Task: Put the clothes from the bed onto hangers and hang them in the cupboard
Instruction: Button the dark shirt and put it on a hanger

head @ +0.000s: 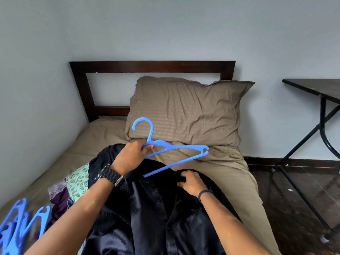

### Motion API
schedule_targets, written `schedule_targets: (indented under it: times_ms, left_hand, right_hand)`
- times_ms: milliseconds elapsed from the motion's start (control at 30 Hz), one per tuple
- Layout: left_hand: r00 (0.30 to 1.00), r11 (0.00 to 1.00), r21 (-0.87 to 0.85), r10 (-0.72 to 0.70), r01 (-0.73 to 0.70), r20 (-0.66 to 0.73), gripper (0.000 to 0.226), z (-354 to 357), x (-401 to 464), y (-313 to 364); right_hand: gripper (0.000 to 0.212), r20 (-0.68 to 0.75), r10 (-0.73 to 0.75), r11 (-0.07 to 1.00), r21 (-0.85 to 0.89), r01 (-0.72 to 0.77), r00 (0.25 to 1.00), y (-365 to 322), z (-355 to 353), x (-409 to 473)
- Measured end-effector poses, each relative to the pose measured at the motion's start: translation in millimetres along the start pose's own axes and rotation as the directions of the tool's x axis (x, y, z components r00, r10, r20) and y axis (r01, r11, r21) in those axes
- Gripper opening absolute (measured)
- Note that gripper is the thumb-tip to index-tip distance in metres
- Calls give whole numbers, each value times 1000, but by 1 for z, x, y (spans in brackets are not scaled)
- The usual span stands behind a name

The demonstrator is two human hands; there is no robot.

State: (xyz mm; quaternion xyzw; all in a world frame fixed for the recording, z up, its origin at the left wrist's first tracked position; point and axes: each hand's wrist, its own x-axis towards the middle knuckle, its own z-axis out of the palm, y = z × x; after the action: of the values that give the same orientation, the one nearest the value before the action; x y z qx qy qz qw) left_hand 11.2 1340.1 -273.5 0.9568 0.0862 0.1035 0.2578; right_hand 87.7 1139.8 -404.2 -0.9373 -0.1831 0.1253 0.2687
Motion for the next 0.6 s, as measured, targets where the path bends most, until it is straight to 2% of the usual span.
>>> schedule_targets:
  times_ms: [67,100,133,167,233,300,400,433,600]
  left_hand:
    - [1000,1000,-7,6,-6,12,35,-1,1,-1]
    - [1000,1000,-5,14,-14,20,35,-1,1,-1]
    - [999,1000,5,24,-24,28,35,-2,1,-1]
    - [999,999,23,33,-34,40,35,-4,0,-1]
    - [995,996,64,63,-68,74,34,-9,-2,-1]
    - [988,992,77,94,-104,121,31,-14,-3,1]
    - [972,986,99,114,-137,205,26,-22,-6,10]
    - [967,984,109,117,-144,226,23,-25,-7,13]
    - [946,976,145,110,-161,306,26,-40,-8,26]
  right_hand:
    - [36,12,47,988,-148,-45,999,3,0,0]
    - [30,11,61,990,-126,-59,998,6,-2,0]
    - [14,13,58,997,-41,-58,998,11,-6,0]
    - [12,16,45,997,63,-45,999,17,-10,-1]
    - [41,12,47,975,219,-48,999,32,-24,-2]
    - [43,-30,72,945,322,-59,997,41,-42,-8]
    - [13,-71,104,861,506,-54,992,47,-67,-11]
    - [5,-68,123,843,533,-69,990,46,-74,-10]
    - [19,-1,142,831,544,-119,990,44,-108,-11]
